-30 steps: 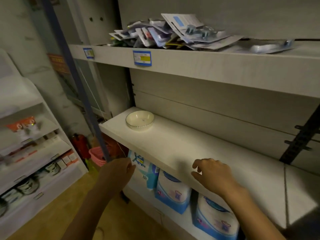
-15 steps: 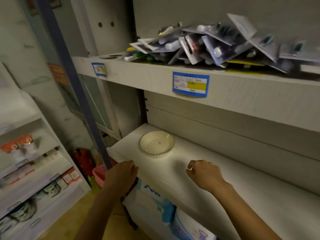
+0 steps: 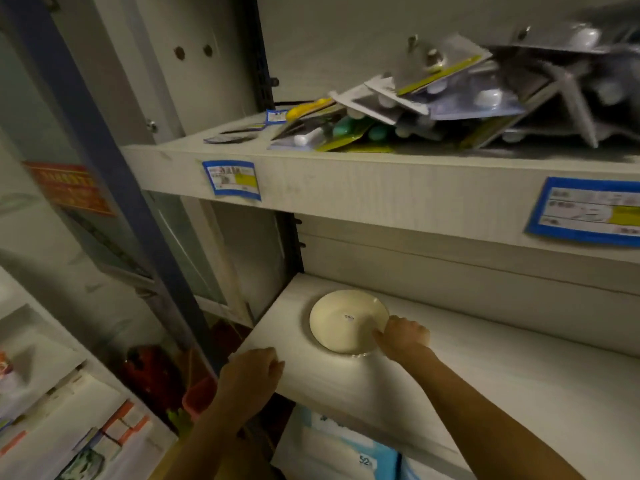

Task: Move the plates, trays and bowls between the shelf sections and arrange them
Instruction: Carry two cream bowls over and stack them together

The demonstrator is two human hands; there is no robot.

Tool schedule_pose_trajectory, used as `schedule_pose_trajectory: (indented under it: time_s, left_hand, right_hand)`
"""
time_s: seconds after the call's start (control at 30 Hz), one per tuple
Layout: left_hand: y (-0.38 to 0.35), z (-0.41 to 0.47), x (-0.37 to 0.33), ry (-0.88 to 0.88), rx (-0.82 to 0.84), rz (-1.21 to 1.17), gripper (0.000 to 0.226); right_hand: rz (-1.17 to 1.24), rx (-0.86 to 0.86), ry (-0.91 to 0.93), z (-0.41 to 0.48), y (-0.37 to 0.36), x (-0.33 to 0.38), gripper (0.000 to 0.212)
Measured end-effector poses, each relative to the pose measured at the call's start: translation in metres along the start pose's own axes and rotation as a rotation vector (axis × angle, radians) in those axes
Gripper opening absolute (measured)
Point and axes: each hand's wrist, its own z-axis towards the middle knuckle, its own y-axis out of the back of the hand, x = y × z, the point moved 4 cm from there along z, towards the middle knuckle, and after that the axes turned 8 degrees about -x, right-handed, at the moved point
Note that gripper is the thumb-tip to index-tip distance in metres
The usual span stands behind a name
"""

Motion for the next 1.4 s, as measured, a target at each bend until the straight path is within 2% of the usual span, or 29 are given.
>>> schedule_pose_trajectory:
  time_s: [0.2,0.33,0.43,0.57,0.67,0.77,0.93,1.03,1.17,1.3,1.4]
  left_hand:
    - [-0.015,0.036,0.023,-0.114,0.101,-0.028,0.037]
    - [-0.025,0.055,0.027,-0.136,0.135,-0.013,0.040]
    - [-0.033,0.066,0.025,-0.147,0.166,-0.011,0.040]
    - [-0.050,0.085,0.019,-0.056,0.251,-0.115,0.042]
    - [-0.064,0.096,0.009,0.088,0.357,-0.262,0.044]
    - [-0.081,0.101,-0.004,0.231,0.472,-0.426,0.048]
    - [-0.103,0.107,-0.013,0.231,0.445,-0.525,0.033]
    - [-0.106,0.110,-0.017,0.265,0.422,-0.603,0.037]
    - [-0.094,0.104,-0.045,0.124,0.359,-0.525,0.046]
    - [-0.078,0.075,-0.098,0.035,0.331,-0.574,0.036]
    - [-0.071,0.043,-0.146,-0.057,0.333,-0.575,0.039]
  right_hand:
    - [-0.063,0.087,-0.117,0.014,0.003,0.008,0.029]
    - [0.226,0.135,-0.224,0.017,0.003,0.003,0.026]
    - [0.458,0.096,-0.225,0.009,0.009,-0.003,0.036]
    - [0.630,-0.057,-0.258,-0.022,0.032,-0.020,0.038]
    - [0.794,-0.172,-0.355,-0.060,0.049,-0.046,0.035]
    - [0.861,-0.257,-0.448,-0.100,0.058,-0.071,0.033]
    - [0.927,-0.289,-0.605,-0.152,0.048,-0.109,0.028]
    - [0.957,-0.316,-0.688,-0.178,0.039,-0.130,0.026]
    - [0.982,-0.371,-0.786,-0.213,0.033,-0.162,0.027]
    - [1.047,-0.432,-0.831,-0.260,0.038,-0.195,0.026]
    - [1.053,-0.493,-0.884,-0.305,0.042,-0.228,0.025]
